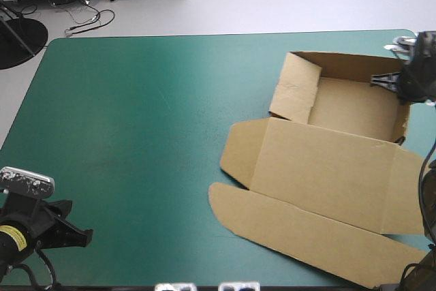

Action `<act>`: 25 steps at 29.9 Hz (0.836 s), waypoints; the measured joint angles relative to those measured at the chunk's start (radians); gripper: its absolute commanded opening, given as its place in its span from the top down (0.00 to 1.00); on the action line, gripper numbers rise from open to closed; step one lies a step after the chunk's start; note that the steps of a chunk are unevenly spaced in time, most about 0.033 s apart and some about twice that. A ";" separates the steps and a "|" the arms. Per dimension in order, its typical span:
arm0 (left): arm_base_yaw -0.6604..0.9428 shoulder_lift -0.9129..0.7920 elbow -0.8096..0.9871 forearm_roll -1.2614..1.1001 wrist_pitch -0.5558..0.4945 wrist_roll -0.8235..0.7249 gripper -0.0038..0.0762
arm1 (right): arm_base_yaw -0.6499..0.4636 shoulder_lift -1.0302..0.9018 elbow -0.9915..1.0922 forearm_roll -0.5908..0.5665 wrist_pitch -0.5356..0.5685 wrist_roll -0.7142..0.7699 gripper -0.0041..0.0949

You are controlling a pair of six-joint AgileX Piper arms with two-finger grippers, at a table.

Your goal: Fold the box

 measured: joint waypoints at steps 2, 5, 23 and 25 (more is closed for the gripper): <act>0.000 -0.032 0.042 0.002 0.000 -0.011 0.96 | -0.073 0.001 0.000 0.000 0.002 -0.017 0.98; 0.000 -0.070 0.106 0.004 0.000 -0.027 0.96 | -0.178 0.010 0.000 0.000 0.004 -0.040 0.98; 0.000 -0.104 0.209 0.039 -0.015 -0.044 0.96 | -0.294 0.080 -0.011 0.043 0.006 -0.131 0.43; 0.000 -0.104 0.209 0.039 -0.015 -0.044 0.96 | -0.294 0.071 -0.012 0.055 0.006 -0.133 0.44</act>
